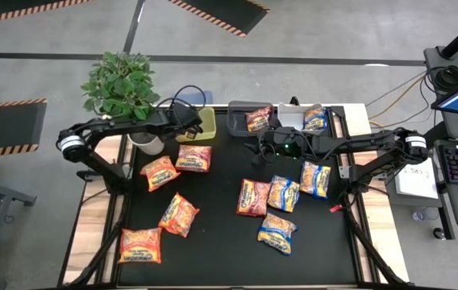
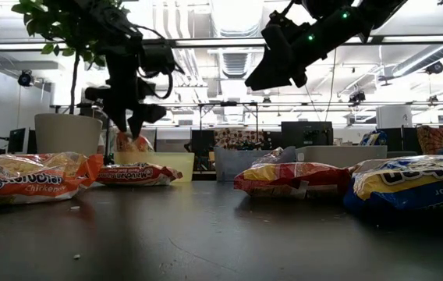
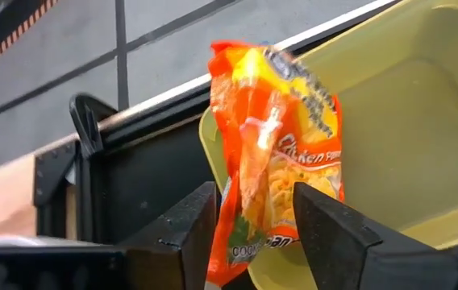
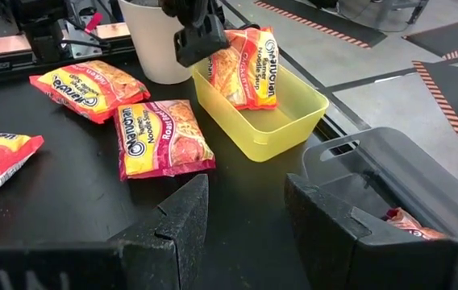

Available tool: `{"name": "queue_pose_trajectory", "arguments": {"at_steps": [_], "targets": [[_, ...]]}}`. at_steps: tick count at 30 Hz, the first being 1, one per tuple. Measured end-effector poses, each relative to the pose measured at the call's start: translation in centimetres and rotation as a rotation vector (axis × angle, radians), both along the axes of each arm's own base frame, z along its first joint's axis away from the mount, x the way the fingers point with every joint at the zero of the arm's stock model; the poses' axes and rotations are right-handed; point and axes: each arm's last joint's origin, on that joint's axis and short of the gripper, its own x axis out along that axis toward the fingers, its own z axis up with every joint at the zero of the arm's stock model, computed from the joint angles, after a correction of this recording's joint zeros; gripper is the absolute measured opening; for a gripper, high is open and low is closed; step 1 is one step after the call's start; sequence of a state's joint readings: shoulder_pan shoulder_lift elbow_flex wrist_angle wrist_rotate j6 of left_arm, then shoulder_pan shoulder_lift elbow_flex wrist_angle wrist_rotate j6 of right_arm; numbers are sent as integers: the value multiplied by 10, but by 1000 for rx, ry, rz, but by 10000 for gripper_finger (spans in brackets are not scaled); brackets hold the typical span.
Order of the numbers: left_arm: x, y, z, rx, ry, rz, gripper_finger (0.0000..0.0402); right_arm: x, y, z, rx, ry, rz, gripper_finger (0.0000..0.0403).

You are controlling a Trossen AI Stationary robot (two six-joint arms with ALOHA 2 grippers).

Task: Sort Maruchan noodles
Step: Put the top red noodle pack into the black bin

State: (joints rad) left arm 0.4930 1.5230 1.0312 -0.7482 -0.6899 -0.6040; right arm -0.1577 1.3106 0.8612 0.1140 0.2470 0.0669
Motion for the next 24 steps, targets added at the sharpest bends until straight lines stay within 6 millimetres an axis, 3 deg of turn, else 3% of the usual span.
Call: {"name": "queue_pose_trajectory", "arguments": {"at_steps": [6, 12, 18, 20, 24], "targets": [[11, -10, 23, -9, 105, -164, 158, 0, 0, 0, 1, -1, 0, 153], [31, -41, 35, -95, 234, -578, 157, 0, 0, -1, 17, 1, -8, 153], [41, -89, 18, -356, 246, -1143, 156, -1, 0, -1, 36, -1, -14, 153], [40, -100, 8, -355, 280, -1211, 150, -1, 0, -2, 41, 9, -15, 153], [34, -107, -11, -289, 371, -1181, 121, -1, 0, -3, 48, 18, -18, 153]]}}
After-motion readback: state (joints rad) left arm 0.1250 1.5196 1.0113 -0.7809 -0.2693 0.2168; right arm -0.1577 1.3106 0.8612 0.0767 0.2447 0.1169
